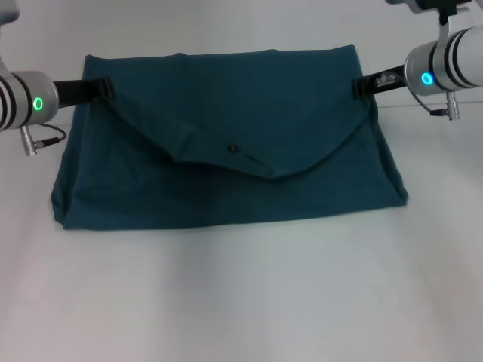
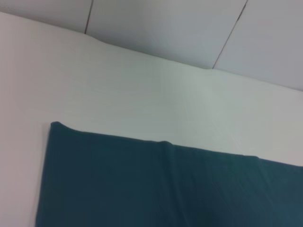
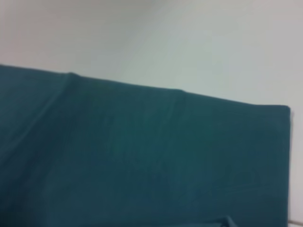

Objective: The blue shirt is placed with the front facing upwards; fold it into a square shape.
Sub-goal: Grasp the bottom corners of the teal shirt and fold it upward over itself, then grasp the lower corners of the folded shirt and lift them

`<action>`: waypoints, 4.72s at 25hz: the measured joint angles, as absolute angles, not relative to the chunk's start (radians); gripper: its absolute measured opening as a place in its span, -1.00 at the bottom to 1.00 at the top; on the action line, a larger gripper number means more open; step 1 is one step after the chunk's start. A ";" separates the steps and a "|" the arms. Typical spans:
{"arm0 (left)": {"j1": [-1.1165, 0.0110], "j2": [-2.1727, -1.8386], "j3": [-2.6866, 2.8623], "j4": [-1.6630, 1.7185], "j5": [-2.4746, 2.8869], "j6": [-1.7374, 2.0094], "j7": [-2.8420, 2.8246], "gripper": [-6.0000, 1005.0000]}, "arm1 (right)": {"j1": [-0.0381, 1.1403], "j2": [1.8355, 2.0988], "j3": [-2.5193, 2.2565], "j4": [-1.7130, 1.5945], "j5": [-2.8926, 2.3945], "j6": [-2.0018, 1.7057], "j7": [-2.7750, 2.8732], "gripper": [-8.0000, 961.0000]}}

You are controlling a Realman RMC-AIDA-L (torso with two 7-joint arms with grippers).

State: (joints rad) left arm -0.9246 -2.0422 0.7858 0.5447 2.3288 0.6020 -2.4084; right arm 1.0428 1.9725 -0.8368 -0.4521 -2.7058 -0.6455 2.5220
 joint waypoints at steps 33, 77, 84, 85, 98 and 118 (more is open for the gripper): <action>-0.781 -2.086 0.778 0.703 2.321 0.650 -2.609 0.05 | 0.917 2.018 -0.930 -0.734 -2.646 -0.847 2.564 0.58; -0.552 -2.058 0.759 0.624 2.073 0.909 -2.068 0.68 | 0.483 1.994 -0.765 -0.752 -1.906 -1.480 2.087 0.80; -0.555 -2.060 0.789 0.608 2.074 0.886 -2.066 0.67 | 0.478 1.994 -0.760 -0.752 -1.905 -1.478 2.086 0.80; -0.557 -2.060 0.793 0.602 2.074 0.882 -2.066 0.67 | 0.477 1.994 -0.758 -0.752 -1.905 -1.478 2.086 0.80; -0.595 -2.028 0.795 0.571 2.074 0.912 -2.292 0.60 | 0.477 1.994 -0.735 -0.750 -1.905 -1.483 2.087 0.80; -0.625 -1.989 0.782 0.570 2.115 1.017 -2.464 -0.69 | 0.477 1.984 -0.725 -0.741 -1.905 -1.488 2.091 0.80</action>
State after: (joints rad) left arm -0.6250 -1.9891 0.7820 0.5700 2.1154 1.0173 -2.4640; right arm 0.4769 1.9835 -0.7248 -0.7409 -1.9052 -1.4879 2.0911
